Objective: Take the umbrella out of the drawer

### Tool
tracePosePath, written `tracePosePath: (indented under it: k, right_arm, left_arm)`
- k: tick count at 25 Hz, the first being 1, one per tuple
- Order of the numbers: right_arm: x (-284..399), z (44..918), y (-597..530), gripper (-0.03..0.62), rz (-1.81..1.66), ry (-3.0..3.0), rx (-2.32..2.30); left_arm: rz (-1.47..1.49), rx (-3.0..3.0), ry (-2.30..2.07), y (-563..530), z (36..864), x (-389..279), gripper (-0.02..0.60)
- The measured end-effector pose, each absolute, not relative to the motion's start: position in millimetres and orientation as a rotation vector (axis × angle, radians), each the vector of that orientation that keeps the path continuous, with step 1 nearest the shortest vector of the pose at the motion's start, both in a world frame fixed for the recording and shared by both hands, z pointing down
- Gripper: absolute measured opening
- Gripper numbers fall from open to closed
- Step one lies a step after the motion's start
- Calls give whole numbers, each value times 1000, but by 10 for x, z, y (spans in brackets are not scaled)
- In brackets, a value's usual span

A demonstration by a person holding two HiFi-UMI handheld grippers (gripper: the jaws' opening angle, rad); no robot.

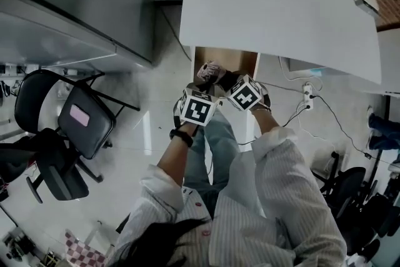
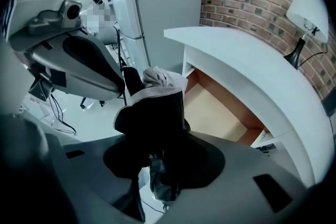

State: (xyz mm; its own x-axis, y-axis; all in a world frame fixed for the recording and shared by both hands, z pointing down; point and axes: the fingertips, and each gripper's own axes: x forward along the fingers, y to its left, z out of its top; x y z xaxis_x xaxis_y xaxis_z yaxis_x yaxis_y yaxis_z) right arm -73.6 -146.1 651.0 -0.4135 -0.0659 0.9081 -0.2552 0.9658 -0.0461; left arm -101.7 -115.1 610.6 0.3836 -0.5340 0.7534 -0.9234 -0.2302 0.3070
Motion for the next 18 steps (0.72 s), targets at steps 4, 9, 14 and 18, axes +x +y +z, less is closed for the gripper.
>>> tracePosePath:
  k: [4, 9, 14, 18]
  right_arm:
    - [-765, 6217, -1493, 186, 230, -2047, 264]
    - [-783, 5900, -1463, 186, 275, -2119, 300]
    - [-761, 5634, -1538, 185, 286, -2162, 345]
    - [-779, 5369, -1648, 186, 291, -2215, 382]
  left_arm:
    - [637, 1918, -1278, -1207, 5795, -1006, 9]
    - [588, 1937, -1303, -1270, 5409, -988, 9]
    - [578, 1979, -1365, -1372, 5178, -1060, 9]
    - [539, 1997, -1402, -1476, 4884, -1069, 9]
